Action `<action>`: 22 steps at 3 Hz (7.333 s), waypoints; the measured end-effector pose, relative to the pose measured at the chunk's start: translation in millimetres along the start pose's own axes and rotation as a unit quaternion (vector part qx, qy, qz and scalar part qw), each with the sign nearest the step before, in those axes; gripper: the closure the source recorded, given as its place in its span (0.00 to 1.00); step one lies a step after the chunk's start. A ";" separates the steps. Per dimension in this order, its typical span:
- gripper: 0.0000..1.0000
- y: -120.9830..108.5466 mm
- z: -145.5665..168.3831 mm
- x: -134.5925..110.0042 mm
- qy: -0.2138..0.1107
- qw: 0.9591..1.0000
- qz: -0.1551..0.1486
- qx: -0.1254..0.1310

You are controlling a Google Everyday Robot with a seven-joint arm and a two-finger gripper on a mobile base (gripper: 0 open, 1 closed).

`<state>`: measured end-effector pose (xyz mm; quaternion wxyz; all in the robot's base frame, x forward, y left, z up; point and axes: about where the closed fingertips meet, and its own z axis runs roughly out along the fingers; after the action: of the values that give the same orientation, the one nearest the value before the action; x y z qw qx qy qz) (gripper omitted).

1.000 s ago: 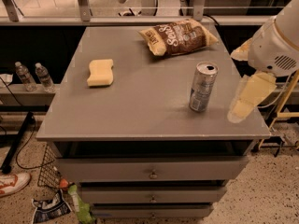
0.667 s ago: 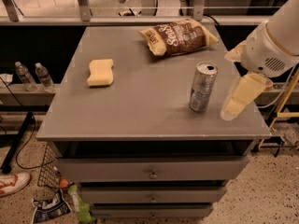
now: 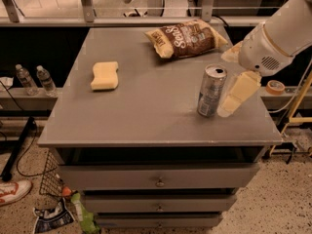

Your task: Move redbull can near sponge

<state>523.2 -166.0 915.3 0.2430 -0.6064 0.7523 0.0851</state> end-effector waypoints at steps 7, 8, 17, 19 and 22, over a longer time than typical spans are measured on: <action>1.00 -8.0 35.6 -115.2 -0.060 0.991 -0.110 -0.048; 1.00 -7.2 37.6 -114.1 -0.070 0.991 -0.102 -0.048; 1.00 -27.4 141.6 -238.6 -0.180 0.968 -0.134 -0.110; 0.62 -25.6 143.9 -240.5 -0.180 0.968 -0.135 -0.113; 0.00 -26.9 138.4 -238.2 -0.182 0.968 -0.137 -0.109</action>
Offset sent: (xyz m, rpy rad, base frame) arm 0.0128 0.0336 -0.0177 0.0238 0.0467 0.0840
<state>620.0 93.3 911.4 0.3177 -0.7006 0.5914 0.2420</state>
